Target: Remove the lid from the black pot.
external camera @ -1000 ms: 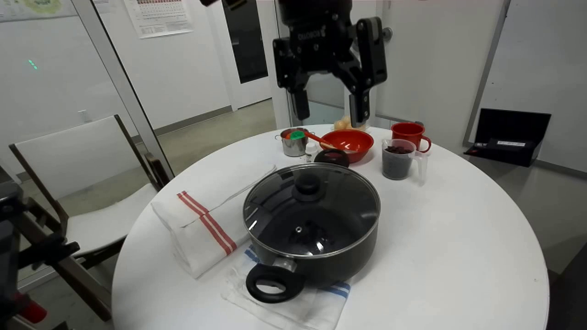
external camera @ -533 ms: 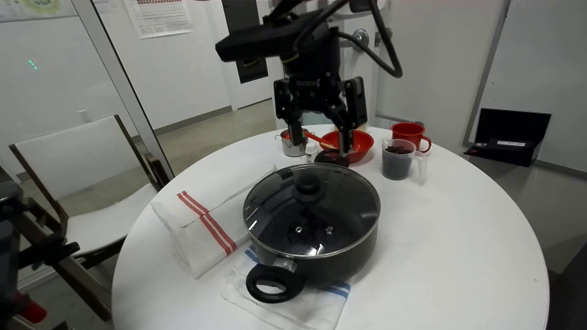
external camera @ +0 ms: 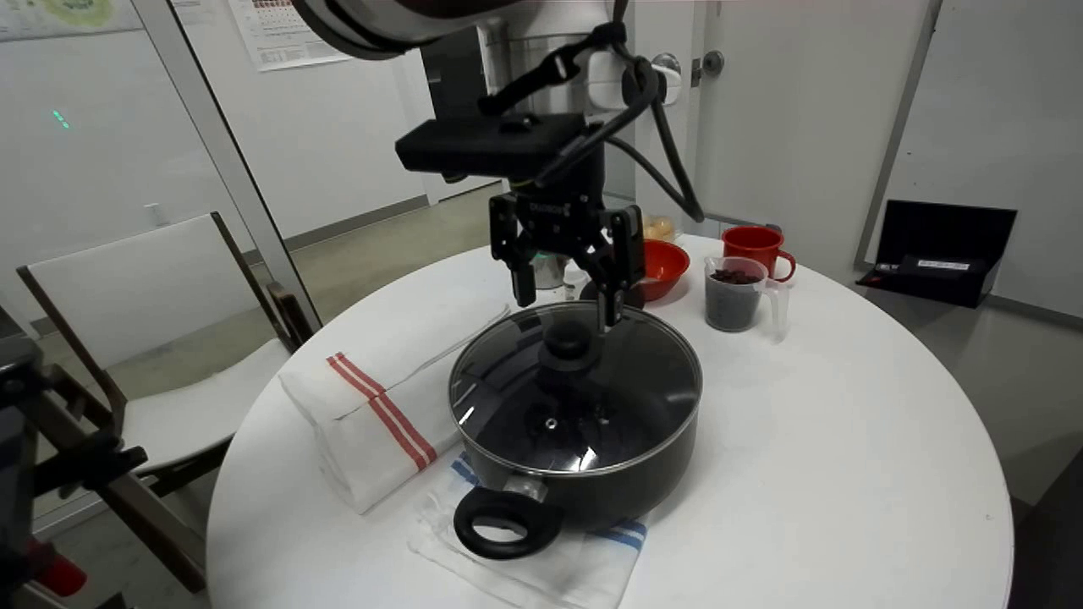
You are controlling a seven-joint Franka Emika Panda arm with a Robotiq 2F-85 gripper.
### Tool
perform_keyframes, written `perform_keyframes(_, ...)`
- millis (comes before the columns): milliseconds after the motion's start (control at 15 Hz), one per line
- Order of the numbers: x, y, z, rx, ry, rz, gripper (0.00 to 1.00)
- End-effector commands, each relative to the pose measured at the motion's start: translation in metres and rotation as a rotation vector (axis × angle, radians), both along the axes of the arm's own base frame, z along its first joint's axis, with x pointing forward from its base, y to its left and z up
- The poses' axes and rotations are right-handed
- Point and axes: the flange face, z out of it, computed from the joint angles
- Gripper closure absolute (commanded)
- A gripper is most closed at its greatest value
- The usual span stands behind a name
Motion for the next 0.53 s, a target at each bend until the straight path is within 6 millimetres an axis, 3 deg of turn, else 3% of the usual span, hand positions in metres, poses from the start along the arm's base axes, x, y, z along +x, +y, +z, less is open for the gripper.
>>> perform_keyframes(0, 0.0043, -0.0025, -0.0138, 0.033, 0.008, 0.019, 0.00)
perform_keyframes(467, 0.0062, -0.0063, -0.0230, 0.047, 0.019, 0.030, 0.00)
